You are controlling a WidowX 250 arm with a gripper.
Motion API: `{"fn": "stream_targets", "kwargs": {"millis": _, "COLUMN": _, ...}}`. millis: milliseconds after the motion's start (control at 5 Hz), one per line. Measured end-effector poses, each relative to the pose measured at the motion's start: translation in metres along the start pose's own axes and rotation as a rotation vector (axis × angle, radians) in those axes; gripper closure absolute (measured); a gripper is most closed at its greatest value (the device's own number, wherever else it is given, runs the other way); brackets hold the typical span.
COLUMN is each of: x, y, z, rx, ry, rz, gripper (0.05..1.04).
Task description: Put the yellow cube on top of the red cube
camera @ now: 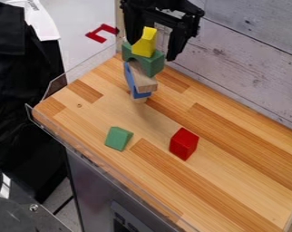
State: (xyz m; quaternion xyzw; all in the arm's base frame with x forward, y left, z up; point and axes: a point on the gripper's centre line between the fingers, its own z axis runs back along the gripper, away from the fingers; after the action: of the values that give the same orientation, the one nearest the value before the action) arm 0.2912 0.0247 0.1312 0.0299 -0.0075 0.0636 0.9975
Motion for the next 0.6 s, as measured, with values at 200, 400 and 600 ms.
{"fn": "stream_targets", "kwargs": {"millis": 200, "x": -0.003, "y": -0.001, "z": -0.009, "rx": -0.001, "ry": 0.032, "rz": -0.003, "gripper": 0.084}}
{"fn": "stream_targets", "kwargs": {"millis": 400, "x": 0.003, "y": 0.01, "z": -0.002, "rx": -0.026, "ry": 0.018, "rz": 0.05, "gripper": 0.084}}
{"fn": "stream_targets", "kwargs": {"millis": 600, "x": 0.009, "y": 0.027, "z": 0.007, "rx": -0.039, "ry": -0.006, "rz": 0.107, "gripper": 0.084}}
